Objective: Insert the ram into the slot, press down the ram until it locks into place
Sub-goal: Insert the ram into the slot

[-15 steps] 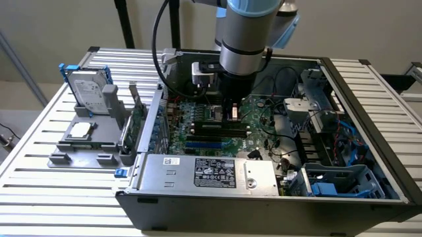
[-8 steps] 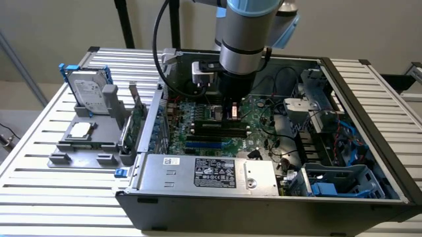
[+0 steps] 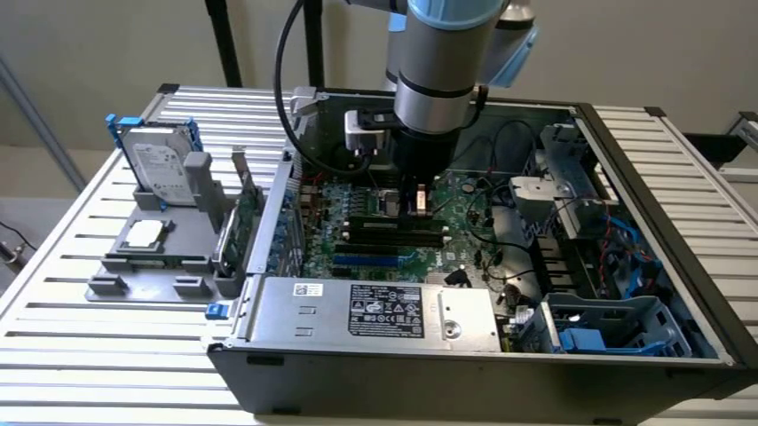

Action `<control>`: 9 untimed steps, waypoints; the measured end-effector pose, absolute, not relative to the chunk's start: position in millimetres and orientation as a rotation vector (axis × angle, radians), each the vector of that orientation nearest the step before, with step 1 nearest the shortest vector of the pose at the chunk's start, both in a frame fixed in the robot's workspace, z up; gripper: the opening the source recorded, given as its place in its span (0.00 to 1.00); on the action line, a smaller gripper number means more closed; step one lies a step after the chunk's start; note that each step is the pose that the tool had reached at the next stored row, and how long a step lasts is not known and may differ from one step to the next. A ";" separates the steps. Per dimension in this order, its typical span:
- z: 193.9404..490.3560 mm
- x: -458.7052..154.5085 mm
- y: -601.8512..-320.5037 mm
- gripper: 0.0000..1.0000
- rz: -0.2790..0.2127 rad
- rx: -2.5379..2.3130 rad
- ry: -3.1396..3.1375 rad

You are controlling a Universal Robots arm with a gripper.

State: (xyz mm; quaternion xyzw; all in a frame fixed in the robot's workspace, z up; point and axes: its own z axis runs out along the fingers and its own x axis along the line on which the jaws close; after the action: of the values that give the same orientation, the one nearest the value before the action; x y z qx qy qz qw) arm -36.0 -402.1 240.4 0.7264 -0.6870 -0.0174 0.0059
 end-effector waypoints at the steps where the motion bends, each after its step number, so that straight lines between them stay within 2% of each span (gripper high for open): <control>1: 240.3 -35.9 -402.0 0.14 -0.054 2.273 -2.150; 9: 236.5 -35.6 -402.1 0.14 -0.054 2.274 -2.151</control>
State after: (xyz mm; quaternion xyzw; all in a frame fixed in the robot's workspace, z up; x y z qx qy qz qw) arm -35.6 -402.1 236.5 0.7264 -0.6870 -0.0172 0.0057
